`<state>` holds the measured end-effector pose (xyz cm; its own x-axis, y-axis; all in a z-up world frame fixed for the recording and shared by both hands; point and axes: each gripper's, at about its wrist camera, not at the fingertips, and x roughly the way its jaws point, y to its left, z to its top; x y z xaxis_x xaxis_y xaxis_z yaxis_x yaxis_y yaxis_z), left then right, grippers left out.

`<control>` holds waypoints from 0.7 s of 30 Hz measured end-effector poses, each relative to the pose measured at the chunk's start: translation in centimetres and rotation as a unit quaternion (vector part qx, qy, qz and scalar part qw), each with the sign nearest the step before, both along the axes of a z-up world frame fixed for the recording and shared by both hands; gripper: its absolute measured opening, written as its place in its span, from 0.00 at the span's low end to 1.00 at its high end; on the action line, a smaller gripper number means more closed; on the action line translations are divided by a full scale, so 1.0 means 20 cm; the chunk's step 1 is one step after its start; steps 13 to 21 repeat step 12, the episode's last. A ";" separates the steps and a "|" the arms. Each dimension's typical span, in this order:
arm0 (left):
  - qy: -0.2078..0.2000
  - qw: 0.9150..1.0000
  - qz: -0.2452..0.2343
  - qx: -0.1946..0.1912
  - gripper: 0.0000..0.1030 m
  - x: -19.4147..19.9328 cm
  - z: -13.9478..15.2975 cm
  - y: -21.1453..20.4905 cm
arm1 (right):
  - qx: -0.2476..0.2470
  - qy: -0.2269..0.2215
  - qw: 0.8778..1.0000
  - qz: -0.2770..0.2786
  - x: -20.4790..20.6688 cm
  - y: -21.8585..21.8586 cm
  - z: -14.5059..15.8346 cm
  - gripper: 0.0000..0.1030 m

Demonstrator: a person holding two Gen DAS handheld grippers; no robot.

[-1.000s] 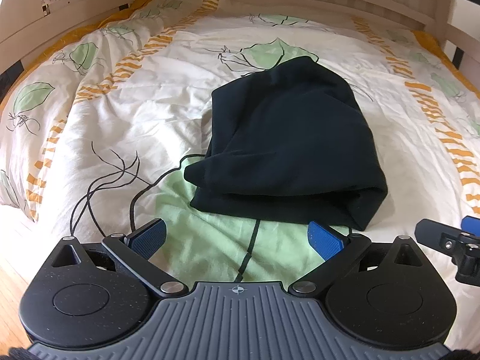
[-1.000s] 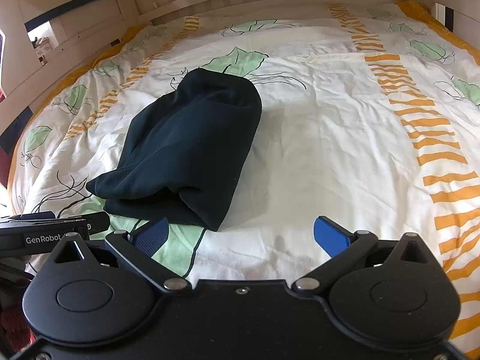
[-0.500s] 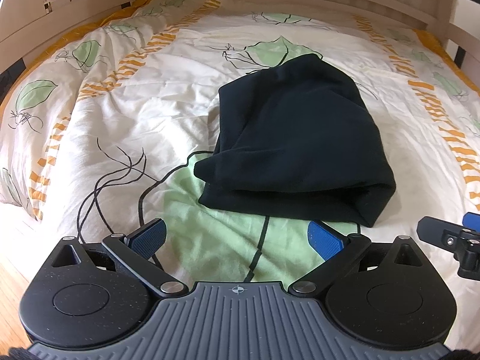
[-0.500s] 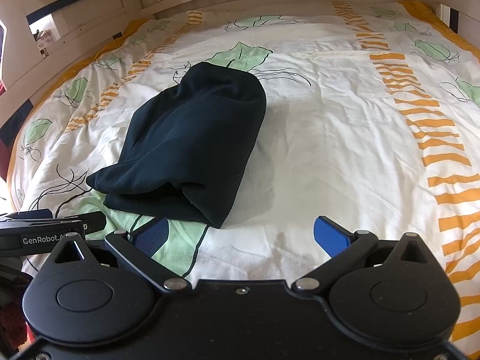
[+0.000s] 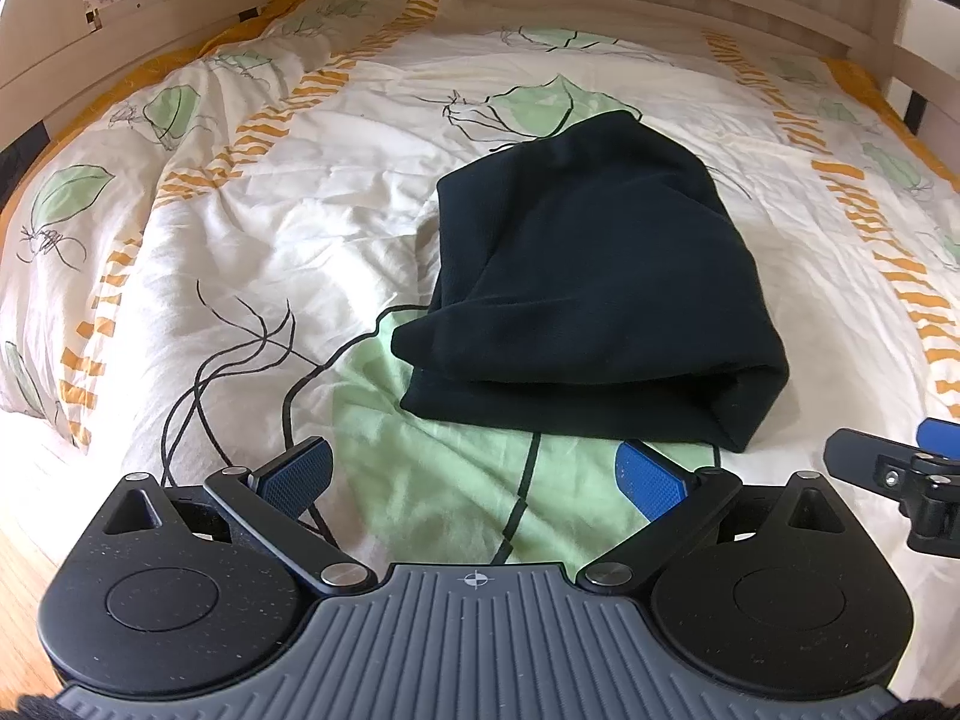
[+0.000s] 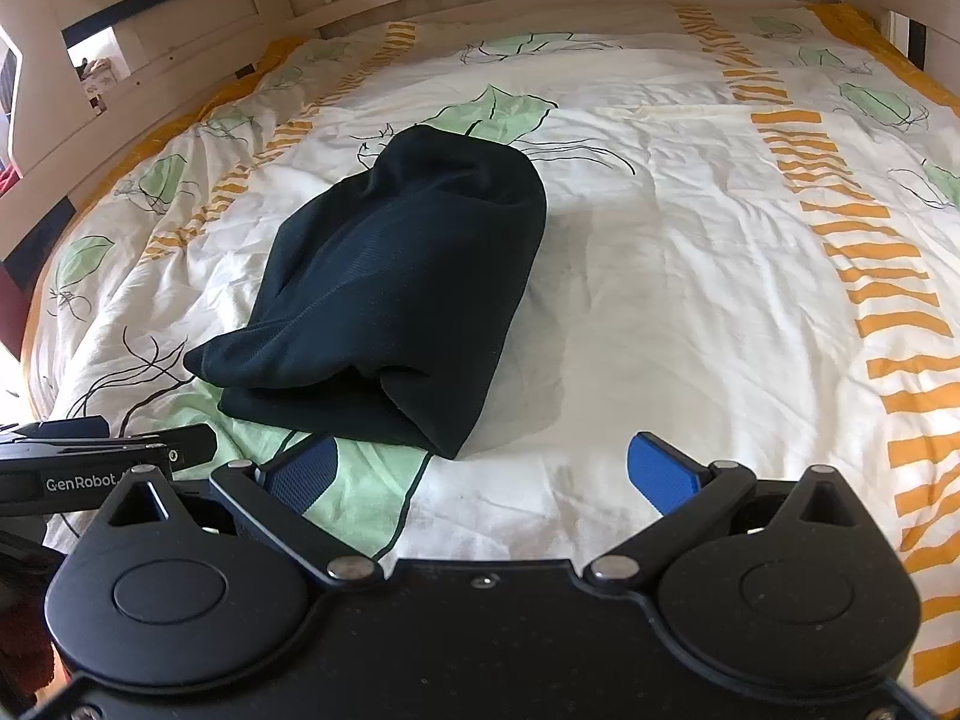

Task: Fold large clothes

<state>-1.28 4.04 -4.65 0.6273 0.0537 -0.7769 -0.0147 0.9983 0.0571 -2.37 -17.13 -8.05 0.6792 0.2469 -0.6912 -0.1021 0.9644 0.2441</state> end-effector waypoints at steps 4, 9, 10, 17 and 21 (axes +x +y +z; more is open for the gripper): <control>-0.001 1.000 0.001 -0.002 0.99 0.00 0.01 0.00 | 0.002 0.001 1.000 0.003 0.00 0.00 0.00 1.00; 0.001 1.000 0.001 -0.004 0.99 0.00 0.01 0.00 | 0.005 0.003 1.000 0.005 0.01 0.00 -0.01 1.00; 0.002 1.000 0.001 -0.004 0.99 0.00 0.00 0.00 | 0.006 0.004 1.000 0.006 0.01 0.00 -0.01 1.00; 0.002 1.000 0.000 -0.004 0.99 0.00 0.00 0.00 | 0.007 0.004 1.000 0.006 0.01 0.00 -0.01 1.00; 0.002 1.000 0.000 -0.004 0.99 0.00 0.00 0.00 | 0.007 0.004 1.000 0.006 0.01 0.00 -0.01 1.00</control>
